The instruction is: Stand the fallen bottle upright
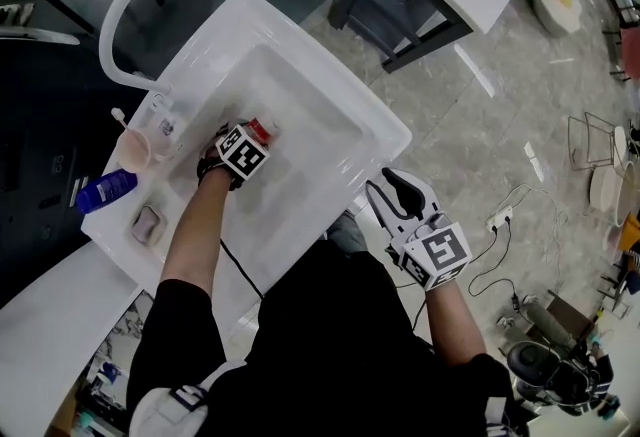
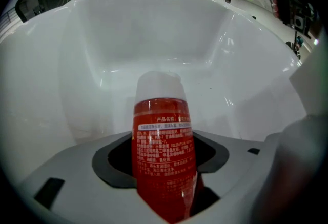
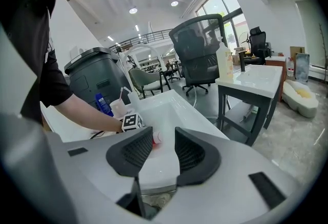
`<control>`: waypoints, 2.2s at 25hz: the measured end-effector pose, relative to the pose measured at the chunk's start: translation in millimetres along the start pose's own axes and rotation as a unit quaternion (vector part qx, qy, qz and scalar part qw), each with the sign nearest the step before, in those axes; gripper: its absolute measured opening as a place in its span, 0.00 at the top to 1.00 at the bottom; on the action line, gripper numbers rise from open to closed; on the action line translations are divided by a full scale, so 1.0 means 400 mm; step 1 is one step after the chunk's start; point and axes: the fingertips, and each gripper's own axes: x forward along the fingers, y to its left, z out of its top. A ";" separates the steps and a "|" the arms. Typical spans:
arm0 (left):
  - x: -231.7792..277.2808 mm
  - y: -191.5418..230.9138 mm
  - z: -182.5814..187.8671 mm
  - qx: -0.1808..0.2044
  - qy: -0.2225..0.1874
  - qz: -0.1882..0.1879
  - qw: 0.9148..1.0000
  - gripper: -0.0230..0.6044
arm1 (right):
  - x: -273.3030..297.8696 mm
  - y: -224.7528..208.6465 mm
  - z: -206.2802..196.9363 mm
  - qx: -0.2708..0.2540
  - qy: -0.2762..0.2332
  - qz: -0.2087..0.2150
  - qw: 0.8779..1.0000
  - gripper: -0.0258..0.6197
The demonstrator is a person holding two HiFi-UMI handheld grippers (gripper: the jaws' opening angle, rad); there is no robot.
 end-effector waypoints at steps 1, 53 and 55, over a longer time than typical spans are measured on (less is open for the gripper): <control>-0.008 -0.002 -0.001 0.000 -0.007 0.005 1.000 0.49 | 0.001 0.004 0.000 -0.001 -0.001 0.003 1.000 0.73; -0.848 -0.053 -0.382 -0.339 -0.328 0.336 0.815 0.49 | 0.203 0.579 0.215 -0.195 -0.029 0.381 0.903 0.73; -0.871 -0.048 -0.423 -0.353 -0.329 0.349 0.803 0.49 | 0.217 0.605 0.210 -0.199 -0.024 0.393 0.898 0.73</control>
